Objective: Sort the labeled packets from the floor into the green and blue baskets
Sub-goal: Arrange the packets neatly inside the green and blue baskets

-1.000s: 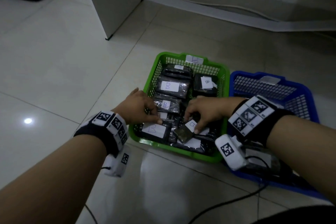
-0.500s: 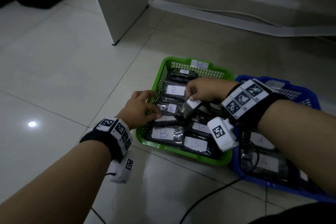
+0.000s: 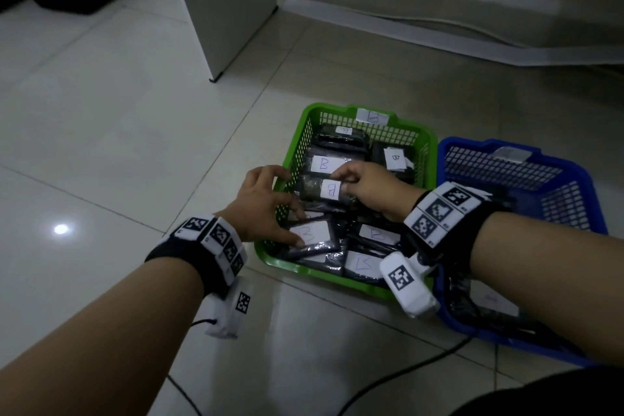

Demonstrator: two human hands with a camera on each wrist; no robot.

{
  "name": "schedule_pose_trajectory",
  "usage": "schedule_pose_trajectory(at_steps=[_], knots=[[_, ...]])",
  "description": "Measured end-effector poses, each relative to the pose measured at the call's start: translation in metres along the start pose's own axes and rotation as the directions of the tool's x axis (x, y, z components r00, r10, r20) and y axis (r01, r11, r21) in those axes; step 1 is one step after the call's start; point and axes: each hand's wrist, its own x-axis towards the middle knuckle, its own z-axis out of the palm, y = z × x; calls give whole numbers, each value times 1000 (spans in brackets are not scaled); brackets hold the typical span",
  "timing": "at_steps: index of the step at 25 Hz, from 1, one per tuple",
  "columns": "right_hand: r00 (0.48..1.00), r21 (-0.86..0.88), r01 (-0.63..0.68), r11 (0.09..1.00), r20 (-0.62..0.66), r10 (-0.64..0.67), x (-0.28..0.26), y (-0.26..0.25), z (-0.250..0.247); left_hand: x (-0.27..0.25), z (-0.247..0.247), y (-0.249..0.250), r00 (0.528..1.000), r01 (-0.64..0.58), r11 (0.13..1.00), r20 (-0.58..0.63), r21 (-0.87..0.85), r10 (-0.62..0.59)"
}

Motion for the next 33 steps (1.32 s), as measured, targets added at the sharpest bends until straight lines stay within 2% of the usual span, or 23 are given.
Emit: schedule_pose_trajectory(at_steps=[2, 6, 9, 11, 13, 15, 16, 21, 23, 24, 27, 29, 31, 33], knots=[[1000, 14, 15, 1000, -17, -15, 2, 1, -6, 1, -4, 1, 1000, -20, 999, 8, -31, 21], [991, -115, 58, 992, 123, -44, -7, 6, 12, 1, -1, -1, 997, -60, 996, -43, -61, 58], [995, -210, 99, 973, -4, -102, -13, 14, 32, 3, 3, -6, 988, -86, 992, -133, -93, 73], [997, -105, 38, 994, -65, -45, -16, 16, 30, 6, 4, -7, 983, -139, 990, -121, 16, 140], [1000, -117, 13, 993, 0, -13, -17, 16, 20, 9, 5, -6, 979, -175, 969, -71, 174, 190], [994, -282, 75, 957, 98, -49, -18, 14, 2, 10, 6, -5, 980, -176, 955, -51, 240, 194], [993, -349, 92, 933, 98, -61, -18, 12, -9, 12, 6, -3, 978, -181, 953, -62, 243, 201], [987, -570, -12, 822, -137, -80, -21, 20, -56, 23, 13, 13, 951, -214, 971, -204, 105, 231], [989, -640, -17, 769, -125, -82, -23, 30, -60, 33, 22, 23, 920, -287, 954, -253, 87, 299], [996, -680, -9, 734, -68, -51, -23, 34, -61, 38, 27, 27, 906, -323, 943, -259, 86, 334], [986, -762, 72, 643, 151, 68, -25, 38, -60, 47, 37, 39, 904, -376, 919, -170, 122, 392], [976, -790, 125, 600, 207, 70, -26, 39, -57, 47, 40, 45, 917, -374, 911, -75, 175, 391], [990, -782, 100, 615, 137, 14, -27, 35, -59, 46, 41, 48, 939, -343, 923, 30, 175, 344], [998, -742, 49, 669, 8, -64, -29, 28, -68, 43, 41, 49, 947, -320, 934, 75, 157, 312]])
